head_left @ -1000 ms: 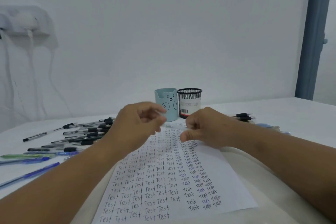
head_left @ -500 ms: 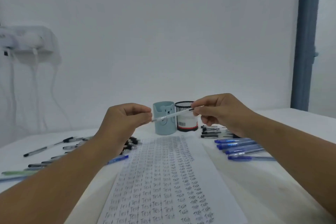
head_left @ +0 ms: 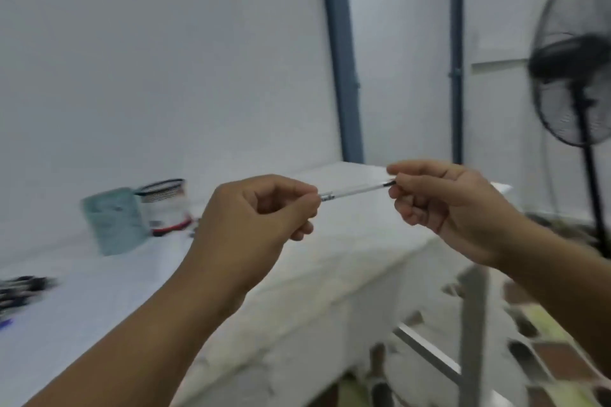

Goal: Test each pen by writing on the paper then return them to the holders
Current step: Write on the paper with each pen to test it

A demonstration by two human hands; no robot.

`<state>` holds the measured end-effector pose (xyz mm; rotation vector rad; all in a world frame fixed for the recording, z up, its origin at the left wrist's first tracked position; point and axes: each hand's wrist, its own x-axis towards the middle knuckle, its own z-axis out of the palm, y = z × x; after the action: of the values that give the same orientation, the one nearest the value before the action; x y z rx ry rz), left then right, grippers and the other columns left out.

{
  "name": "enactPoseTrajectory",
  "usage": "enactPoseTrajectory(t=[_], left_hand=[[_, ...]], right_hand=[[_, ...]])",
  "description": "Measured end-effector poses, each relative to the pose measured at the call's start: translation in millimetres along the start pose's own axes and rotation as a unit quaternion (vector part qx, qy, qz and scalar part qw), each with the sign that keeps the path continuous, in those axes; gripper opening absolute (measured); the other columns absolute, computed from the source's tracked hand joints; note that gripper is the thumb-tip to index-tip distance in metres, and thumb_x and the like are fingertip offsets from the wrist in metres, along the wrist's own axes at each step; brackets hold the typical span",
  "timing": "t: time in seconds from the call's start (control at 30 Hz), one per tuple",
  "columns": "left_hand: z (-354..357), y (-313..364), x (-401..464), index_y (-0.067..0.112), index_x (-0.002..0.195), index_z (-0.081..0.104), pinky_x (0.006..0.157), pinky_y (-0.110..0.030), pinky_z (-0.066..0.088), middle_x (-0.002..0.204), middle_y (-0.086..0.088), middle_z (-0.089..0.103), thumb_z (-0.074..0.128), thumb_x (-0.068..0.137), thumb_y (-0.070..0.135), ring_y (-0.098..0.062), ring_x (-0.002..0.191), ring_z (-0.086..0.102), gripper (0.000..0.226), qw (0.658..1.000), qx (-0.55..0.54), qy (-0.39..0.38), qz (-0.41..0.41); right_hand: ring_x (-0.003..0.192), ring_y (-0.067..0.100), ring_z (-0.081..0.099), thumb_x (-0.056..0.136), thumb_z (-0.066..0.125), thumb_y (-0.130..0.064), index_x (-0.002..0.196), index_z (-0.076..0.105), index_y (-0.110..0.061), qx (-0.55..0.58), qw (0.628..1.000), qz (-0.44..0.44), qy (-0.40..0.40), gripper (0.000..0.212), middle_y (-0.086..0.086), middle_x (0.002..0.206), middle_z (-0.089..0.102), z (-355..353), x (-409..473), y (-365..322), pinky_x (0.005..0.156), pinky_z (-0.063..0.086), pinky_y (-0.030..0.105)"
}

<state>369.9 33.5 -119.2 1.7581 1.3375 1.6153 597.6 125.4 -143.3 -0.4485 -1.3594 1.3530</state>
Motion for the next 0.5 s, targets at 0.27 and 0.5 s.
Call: enactPoseTrajectory(t=[0.27, 0.5], left_hand=[[192, -52, -32, 0.02, 0.083, 0.078, 0.063, -0.027, 0.059, 0.068, -0.004, 0.075, 0.076, 0.087, 0.01, -0.018, 0.063, 0.072, 0.011, 0.983, -0.053, -0.173, -0.037], [302, -169, -88, 0.024, 0.089, 0.077, 0.064, -0.019, 0.056, 0.074, -0.001, 0.077, 0.074, 0.09, 0.011, -0.015, 0.07, 0.073, 0.013, 0.933, -0.042, -0.281, -0.223]], right_hand=[[0.052, 0.018, 0.058, 0.07, 0.069, -0.012, 0.08, 0.076, -0.009, -0.005, 0.977, 0.056, 0.205, 0.012, 0.013, 0.071, 0.068, -171, -135, 31, 0.047, 0.047, 0.021], [0.059, 0.02, 0.06, 0.076, 0.067, -0.006, 0.098, 0.069, 0.003, -0.034, 0.922, 0.197, 0.333, 0.025, 0.017, 0.078, 0.069, -254, -240, 131, 0.051, 0.052, 0.023]])
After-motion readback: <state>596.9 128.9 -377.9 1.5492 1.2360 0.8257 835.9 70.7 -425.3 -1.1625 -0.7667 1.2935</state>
